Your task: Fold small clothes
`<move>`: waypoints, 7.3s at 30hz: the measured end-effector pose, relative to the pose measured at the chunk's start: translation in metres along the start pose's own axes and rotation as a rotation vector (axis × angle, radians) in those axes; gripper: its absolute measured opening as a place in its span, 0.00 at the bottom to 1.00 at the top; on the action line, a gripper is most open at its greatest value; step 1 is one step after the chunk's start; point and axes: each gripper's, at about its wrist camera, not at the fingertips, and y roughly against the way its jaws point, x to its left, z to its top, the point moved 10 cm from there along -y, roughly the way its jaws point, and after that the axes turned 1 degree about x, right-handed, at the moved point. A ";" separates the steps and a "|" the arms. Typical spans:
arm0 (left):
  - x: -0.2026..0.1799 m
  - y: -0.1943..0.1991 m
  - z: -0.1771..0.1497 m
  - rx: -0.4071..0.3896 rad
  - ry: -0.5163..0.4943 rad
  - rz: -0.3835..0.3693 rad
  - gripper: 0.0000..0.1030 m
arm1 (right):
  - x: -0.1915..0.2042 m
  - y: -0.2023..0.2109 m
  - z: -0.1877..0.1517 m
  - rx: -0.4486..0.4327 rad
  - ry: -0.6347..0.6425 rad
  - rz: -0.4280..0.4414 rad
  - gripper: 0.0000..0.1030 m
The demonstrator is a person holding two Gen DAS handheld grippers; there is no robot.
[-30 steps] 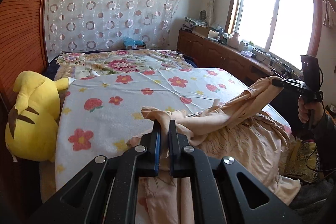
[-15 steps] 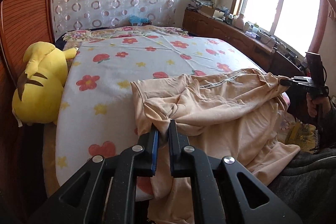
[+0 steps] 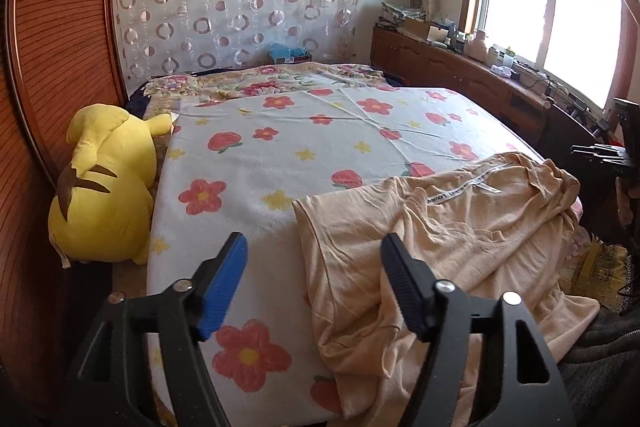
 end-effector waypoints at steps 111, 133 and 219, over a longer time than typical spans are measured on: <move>0.092 -0.069 0.280 -0.312 -0.001 0.153 0.07 | 0.010 -0.110 0.283 -0.218 0.204 -0.092 0.04; 0.088 -0.219 0.216 0.025 -0.012 0.082 0.53 | -0.032 -0.287 0.312 0.089 0.000 -0.145 0.17; 0.072 -0.166 0.103 0.072 0.099 0.104 0.69 | -0.029 -0.157 0.130 0.063 -0.100 -0.062 0.37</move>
